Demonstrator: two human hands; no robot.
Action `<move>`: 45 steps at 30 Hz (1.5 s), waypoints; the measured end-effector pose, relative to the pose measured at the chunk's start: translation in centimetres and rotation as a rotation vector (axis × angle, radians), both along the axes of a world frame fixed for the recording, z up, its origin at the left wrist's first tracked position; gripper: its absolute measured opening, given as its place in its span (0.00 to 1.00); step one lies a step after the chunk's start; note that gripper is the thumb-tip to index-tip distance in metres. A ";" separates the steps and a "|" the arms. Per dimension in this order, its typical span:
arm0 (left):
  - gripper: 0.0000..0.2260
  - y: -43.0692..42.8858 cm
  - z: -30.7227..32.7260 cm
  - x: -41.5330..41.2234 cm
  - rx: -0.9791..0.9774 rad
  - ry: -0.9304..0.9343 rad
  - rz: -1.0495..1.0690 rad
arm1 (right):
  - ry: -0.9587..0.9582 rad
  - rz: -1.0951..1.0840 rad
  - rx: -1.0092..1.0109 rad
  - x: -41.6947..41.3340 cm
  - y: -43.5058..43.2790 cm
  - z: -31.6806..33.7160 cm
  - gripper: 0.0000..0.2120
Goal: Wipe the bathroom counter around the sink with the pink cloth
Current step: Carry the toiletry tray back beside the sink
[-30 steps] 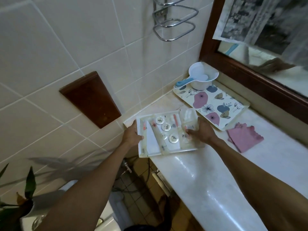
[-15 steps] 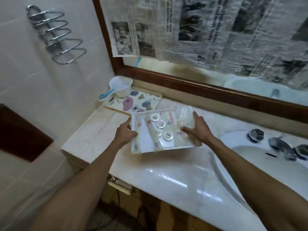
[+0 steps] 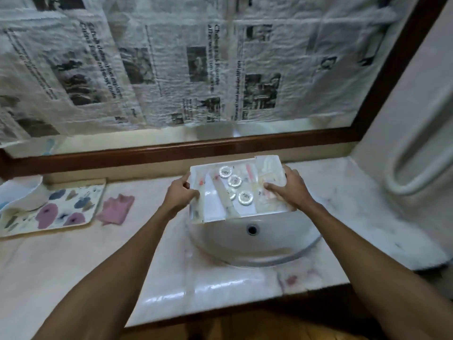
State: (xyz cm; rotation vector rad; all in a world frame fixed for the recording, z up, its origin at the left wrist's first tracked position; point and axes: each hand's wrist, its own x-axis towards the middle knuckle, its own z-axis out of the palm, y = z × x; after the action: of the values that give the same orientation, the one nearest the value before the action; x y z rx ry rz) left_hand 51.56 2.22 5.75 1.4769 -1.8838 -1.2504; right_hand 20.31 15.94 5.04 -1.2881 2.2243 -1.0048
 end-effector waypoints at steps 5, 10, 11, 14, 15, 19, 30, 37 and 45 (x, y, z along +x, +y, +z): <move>0.19 0.6 0.4 -9.1 -0.026 0.030 -0.087 | -0.044 -0.189 0.001 -6.6 4.6 -0.6 0.43; 0.22 0.4 -0.7 -15.9 0.002 0.036 -0.161 | -0.074 -0.296 0.009 -11.6 7.0 -1.7 0.49; 0.22 -0.1 -1.1 -17.2 0.009 0.034 -0.167 | -0.075 -0.316 0.019 -12.6 7.1 -1.8 0.48; 0.27 -1.7 -2.1 -21.1 0.032 0.073 -0.210 | -0.096 -0.365 0.035 -15.6 7.1 -2.1 0.48; 0.27 -2.2 -2.3 -22.5 0.042 0.096 -0.224 | -0.098 -0.377 0.038 -16.7 6.9 -2.2 0.49; 0.26 -3.6 -3.0 -27.2 0.037 0.116 -0.263 | -0.133 -0.447 0.049 -20.1 6.4 -2.9 0.51; 0.28 -4.8 -7.1 -39.7 0.041 0.020 -0.335 | -0.201 -0.523 0.130 -31.3 6.2 -7.7 0.56; 0.28 -5.0 -11.0 -47.2 0.106 -0.106 -0.217 | -0.198 -0.434 0.234 -40.1 3.4 -10.7 0.56; 0.38 -6.3 -15.5 -50.0 0.147 -0.209 -0.168 | -0.178 -0.216 0.413 -44.0 -0.1 -12.1 0.62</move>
State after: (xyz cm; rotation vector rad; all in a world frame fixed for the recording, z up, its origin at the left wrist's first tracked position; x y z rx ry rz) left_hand 1.56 -4.09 -9.80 1.6067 -2.1296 -1.3829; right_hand -23.67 15.87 -7.08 -0.7641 2.3047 -0.6490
